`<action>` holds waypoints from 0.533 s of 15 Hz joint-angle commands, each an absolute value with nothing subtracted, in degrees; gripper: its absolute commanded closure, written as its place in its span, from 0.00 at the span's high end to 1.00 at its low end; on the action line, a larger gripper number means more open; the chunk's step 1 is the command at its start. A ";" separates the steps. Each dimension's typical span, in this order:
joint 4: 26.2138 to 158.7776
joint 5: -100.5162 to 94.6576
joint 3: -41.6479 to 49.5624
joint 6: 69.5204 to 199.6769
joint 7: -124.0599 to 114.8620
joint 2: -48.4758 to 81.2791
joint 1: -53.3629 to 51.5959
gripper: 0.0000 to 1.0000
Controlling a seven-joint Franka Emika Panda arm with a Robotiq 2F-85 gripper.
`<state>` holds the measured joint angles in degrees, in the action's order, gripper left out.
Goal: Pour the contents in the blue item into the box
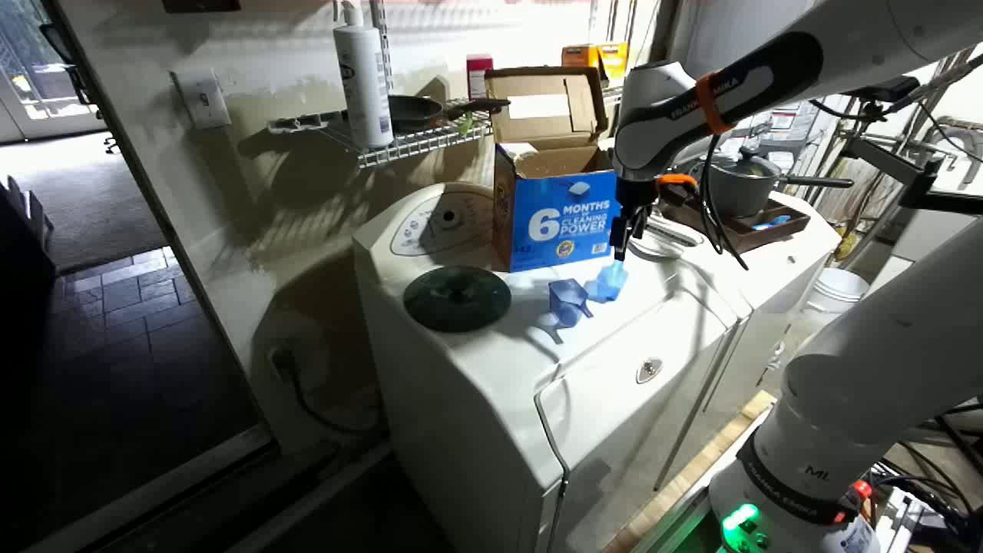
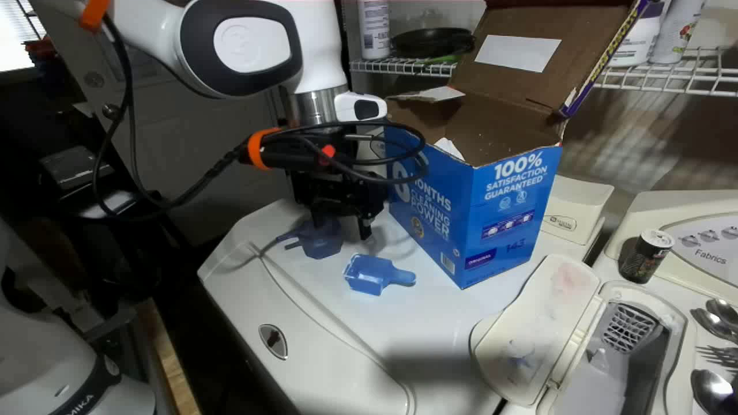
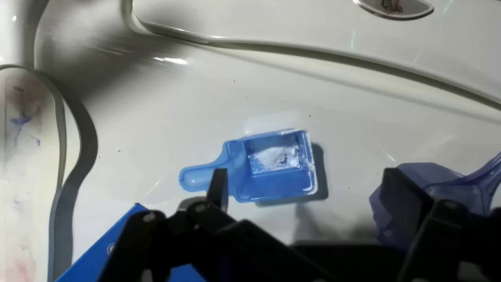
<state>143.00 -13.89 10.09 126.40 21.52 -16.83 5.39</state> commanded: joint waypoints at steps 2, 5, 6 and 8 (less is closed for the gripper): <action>142.95 -13.76 9.78 126.33 21.60 -16.82 5.68 1.00; 142.95 -13.76 9.78 126.33 21.60 -16.82 5.68 1.00; 142.95 -13.76 9.78 126.33 21.60 -16.83 5.68 1.00; 143.74 -9.58 11.10 126.84 24.64 -17.13 4.77 1.00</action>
